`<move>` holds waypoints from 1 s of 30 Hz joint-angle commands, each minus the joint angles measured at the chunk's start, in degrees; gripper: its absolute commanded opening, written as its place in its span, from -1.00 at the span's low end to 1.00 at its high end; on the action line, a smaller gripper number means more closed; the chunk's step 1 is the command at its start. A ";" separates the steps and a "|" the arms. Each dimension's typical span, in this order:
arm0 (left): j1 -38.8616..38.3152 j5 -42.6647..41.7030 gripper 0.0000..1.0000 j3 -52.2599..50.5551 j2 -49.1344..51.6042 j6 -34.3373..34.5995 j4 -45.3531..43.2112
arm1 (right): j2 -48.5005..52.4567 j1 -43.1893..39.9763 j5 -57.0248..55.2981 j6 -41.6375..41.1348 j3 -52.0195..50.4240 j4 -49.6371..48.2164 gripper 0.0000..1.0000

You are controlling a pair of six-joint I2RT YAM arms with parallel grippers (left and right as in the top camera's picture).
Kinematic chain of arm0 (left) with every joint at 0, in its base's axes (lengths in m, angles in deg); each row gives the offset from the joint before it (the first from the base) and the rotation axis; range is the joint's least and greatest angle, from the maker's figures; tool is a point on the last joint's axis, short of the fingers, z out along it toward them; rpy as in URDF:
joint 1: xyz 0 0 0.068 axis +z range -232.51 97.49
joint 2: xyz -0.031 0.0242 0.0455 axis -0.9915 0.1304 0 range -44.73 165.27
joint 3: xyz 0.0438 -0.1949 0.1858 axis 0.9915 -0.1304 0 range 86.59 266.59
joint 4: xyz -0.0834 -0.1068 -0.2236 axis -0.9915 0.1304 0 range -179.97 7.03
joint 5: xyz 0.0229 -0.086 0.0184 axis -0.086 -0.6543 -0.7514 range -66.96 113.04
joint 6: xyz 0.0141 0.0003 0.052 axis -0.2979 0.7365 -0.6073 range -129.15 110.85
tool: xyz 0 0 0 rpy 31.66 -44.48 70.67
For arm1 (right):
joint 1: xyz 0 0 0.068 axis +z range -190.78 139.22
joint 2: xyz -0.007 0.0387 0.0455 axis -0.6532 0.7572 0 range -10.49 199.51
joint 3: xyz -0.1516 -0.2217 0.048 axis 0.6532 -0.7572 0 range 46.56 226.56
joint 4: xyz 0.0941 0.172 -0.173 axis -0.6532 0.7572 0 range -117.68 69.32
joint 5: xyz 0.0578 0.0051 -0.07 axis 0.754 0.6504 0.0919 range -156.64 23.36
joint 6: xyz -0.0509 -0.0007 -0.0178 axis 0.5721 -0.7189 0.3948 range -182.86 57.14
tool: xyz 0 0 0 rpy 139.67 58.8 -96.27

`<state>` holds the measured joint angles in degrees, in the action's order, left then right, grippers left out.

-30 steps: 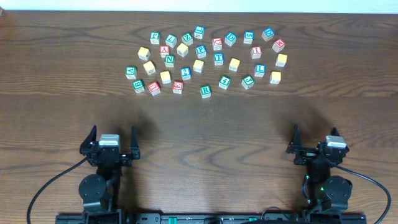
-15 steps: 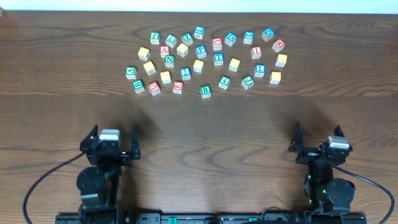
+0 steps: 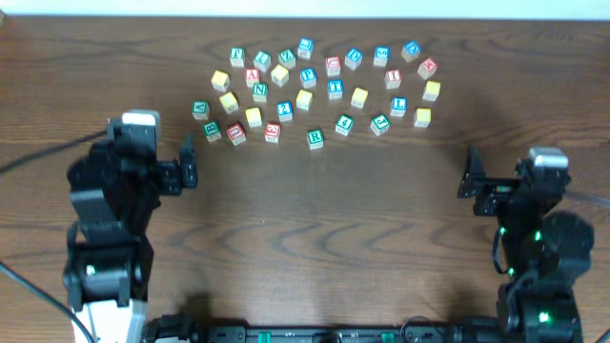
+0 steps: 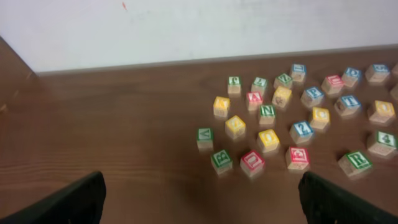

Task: Spell out ROBOT
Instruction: 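Raise both arms and move grippers over the block cluster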

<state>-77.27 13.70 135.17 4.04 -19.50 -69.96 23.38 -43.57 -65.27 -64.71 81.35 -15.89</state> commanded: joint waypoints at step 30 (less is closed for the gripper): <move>-0.17 -12.74 0.95 71.87 53.35 0.35 54.29 | 69.24 -0.11 12.81 4.04 76.87 53.83 0.99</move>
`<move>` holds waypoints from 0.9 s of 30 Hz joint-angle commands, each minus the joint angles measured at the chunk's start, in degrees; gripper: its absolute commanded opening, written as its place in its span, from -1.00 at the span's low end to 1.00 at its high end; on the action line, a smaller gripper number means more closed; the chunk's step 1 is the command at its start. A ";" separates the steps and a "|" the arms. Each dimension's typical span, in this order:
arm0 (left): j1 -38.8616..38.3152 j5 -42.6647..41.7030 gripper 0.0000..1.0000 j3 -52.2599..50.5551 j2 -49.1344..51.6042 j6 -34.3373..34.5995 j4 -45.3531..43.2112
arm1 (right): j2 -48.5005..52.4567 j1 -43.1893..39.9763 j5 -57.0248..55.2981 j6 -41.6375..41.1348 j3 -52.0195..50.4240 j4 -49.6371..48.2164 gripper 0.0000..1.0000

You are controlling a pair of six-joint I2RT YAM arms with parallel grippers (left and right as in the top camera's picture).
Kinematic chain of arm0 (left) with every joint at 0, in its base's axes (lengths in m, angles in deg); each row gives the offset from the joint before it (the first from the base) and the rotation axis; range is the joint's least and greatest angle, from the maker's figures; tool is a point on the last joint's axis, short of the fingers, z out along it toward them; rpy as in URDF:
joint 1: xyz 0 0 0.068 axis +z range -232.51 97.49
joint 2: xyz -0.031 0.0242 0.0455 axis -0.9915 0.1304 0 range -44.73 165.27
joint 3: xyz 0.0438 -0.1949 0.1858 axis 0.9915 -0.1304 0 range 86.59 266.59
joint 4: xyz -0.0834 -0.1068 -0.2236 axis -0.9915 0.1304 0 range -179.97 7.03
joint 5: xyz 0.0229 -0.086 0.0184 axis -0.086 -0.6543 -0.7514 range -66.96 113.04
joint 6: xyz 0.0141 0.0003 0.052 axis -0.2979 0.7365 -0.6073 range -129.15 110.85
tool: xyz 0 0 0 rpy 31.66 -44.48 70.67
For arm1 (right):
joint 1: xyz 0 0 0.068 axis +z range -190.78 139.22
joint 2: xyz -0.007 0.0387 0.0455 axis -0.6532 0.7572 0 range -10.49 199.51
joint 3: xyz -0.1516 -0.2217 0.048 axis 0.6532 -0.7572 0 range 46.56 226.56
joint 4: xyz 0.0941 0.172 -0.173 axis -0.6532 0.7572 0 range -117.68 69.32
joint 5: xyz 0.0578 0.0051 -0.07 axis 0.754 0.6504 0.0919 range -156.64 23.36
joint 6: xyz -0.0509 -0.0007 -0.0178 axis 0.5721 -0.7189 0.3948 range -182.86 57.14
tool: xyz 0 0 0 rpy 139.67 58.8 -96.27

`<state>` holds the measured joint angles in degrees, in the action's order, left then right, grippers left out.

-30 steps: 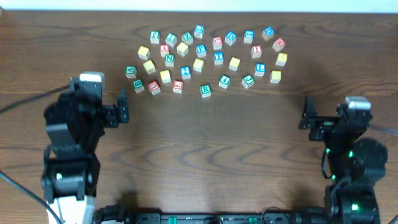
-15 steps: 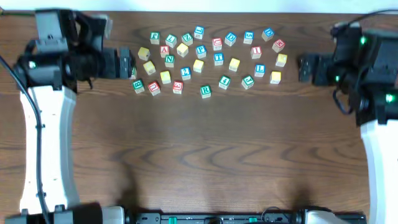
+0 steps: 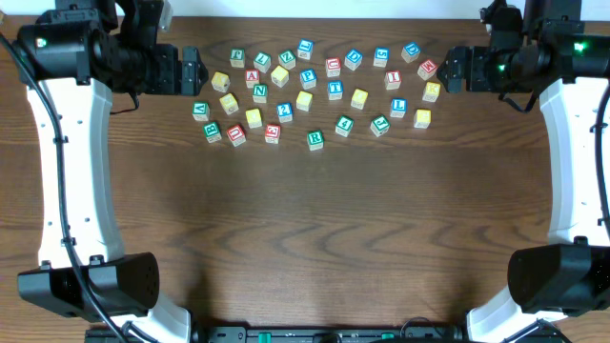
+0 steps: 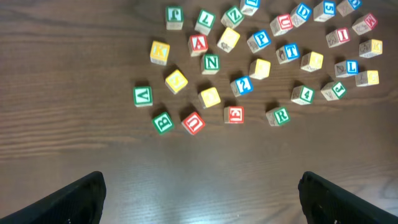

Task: Spell out ROBOT
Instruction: 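Raise both arms and move grippers over the block cluster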

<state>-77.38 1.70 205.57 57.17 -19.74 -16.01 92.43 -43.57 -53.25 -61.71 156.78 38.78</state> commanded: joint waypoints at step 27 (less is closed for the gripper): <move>-1.73 2.10 0.95 0.76 3.41 8.04 -3.78 | 11.23 10.49 -1.20 -14.05 1.42 -6.25 0.83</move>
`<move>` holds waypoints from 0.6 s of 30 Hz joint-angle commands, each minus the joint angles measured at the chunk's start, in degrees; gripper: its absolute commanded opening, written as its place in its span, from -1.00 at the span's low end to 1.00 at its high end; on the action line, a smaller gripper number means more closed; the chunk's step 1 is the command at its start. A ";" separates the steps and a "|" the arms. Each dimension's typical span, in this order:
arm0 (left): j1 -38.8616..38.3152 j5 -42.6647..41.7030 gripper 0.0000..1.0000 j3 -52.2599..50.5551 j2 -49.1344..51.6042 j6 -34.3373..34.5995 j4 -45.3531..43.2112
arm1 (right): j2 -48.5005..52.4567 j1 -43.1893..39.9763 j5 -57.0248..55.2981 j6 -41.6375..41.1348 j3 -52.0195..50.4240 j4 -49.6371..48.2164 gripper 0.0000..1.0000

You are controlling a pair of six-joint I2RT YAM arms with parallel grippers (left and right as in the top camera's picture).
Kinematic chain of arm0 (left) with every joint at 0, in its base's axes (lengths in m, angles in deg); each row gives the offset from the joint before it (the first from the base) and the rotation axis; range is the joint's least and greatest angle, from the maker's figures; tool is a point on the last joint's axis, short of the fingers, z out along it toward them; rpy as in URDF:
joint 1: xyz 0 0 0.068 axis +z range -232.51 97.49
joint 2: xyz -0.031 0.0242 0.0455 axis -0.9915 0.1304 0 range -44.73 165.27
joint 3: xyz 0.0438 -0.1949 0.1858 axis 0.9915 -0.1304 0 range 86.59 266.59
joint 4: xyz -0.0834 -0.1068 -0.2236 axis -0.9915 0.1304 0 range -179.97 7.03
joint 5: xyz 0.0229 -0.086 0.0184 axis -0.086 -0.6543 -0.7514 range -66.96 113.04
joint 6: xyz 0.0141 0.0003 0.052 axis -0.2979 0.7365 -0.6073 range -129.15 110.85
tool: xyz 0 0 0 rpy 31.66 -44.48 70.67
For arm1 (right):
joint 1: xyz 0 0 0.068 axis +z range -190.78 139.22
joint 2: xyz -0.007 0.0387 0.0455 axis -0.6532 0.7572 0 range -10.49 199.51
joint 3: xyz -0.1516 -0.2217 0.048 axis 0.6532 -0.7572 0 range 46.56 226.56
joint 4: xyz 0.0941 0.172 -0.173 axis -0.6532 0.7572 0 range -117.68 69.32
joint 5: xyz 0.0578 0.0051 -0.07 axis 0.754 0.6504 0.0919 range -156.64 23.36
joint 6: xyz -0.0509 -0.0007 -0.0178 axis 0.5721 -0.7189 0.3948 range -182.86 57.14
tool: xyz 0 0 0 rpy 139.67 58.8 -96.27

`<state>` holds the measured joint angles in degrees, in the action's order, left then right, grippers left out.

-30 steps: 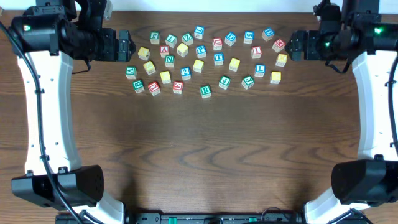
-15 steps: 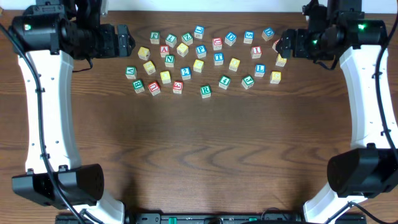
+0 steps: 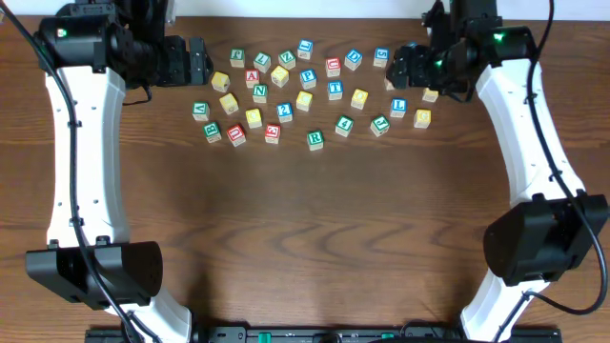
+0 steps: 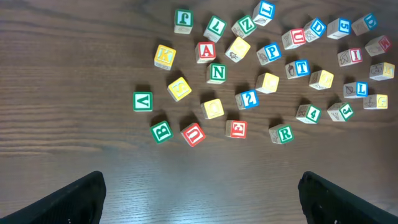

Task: Spell out ROBOT
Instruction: 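Raise both arms and move grippers over the block cluster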

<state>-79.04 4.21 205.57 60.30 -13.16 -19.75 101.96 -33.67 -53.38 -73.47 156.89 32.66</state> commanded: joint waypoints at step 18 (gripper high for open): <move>-6.29 14.21 0.88 0.26 3.23 15.43 -0.13 | 2.12 1.62 -1.09 -2.64 1.31 1.20 0.90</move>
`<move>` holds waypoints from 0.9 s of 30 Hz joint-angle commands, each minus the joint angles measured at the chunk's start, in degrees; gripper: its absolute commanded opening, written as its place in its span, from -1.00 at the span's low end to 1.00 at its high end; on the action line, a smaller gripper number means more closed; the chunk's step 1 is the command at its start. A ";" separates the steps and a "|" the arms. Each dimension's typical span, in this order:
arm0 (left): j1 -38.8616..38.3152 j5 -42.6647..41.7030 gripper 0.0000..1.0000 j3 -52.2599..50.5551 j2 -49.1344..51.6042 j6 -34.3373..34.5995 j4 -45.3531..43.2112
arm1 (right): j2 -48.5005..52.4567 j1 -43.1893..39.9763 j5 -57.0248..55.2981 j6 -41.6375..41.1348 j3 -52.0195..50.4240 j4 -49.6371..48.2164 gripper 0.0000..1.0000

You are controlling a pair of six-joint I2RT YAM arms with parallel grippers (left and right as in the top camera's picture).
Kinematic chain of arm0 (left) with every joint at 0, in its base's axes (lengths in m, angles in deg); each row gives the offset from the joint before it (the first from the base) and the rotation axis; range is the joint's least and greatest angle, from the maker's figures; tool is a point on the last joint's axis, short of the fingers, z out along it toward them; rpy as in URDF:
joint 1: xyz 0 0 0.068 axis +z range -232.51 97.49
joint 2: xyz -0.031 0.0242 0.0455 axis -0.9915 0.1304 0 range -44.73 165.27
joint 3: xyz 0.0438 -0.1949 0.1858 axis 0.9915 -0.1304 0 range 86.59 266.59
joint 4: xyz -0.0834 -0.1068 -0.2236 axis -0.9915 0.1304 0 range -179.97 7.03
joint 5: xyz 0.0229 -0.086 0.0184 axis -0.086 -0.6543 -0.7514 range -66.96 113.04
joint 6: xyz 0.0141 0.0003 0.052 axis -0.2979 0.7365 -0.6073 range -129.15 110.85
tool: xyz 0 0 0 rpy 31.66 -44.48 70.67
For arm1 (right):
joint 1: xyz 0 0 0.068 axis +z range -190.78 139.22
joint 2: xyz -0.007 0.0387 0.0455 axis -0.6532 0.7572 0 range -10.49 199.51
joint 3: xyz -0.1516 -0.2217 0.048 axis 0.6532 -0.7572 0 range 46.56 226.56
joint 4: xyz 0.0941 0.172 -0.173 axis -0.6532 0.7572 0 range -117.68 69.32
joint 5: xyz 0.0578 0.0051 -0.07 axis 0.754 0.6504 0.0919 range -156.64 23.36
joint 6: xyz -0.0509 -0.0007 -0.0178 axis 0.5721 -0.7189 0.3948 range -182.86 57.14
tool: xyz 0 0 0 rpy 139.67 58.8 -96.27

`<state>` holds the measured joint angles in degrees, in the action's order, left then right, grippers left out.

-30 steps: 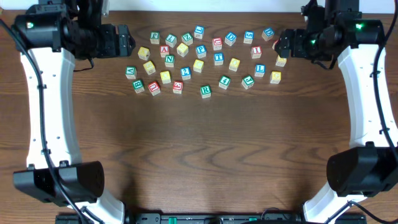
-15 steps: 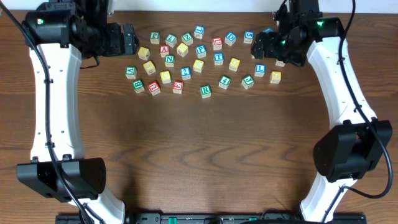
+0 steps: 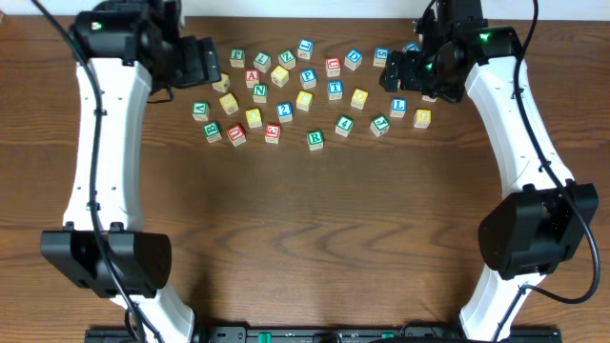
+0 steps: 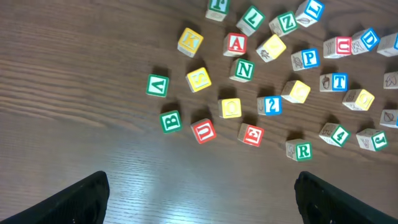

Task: Spell out ROBOT
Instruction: 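Raise both arms and move grippers over the block cluster, then lower the left gripper and grasp the green R block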

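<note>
Several wooden letter blocks lie scattered in a cluster at the far middle of the table. Among them are a green R (image 4: 302,150) (image 3: 315,138), a green B (image 4: 170,121) (image 3: 212,131), a yellow O (image 4: 231,107) and a blue T (image 4: 339,81). My left gripper (image 3: 202,62) (image 4: 199,205) hovers open and empty above the cluster's left end, with bare wood between its fingertips. My right gripper (image 3: 396,70) hangs over the cluster's right part with its fingers spread, hiding a block or two beneath it.
Other blocks sit tightly around those: a red U (image 4: 203,130), a red E (image 4: 251,134), a green N (image 4: 243,70), a red A (image 4: 236,43) and a yellow K (image 4: 190,40). The brown wooden table (image 3: 315,238) runs toward the near edge. A white wall borders the far side.
My left gripper has shifted a little to the right, over the cluster's left end, so the blocks sit differently in its wrist view. My right gripper has edged slightly left. No block has moved.
Both arms were first folded low near the front of the table, grippers open. Then they were stretched out to the far side, flanking the cluster. After that each stood closer in, and now they hang over its two ends. All blocks lie untouched.
</note>
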<state>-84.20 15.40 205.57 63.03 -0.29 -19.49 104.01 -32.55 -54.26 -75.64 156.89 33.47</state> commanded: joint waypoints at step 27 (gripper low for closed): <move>-13.14 2.16 0.67 0.11 12.09 11.10 -1.60 | 0.07 0.48 -2.01 -0.50 1.31 2.19 0.83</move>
<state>-96.44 17.37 205.55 74.64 8.10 -21.37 104.01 -32.55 -54.56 -75.70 156.89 35.26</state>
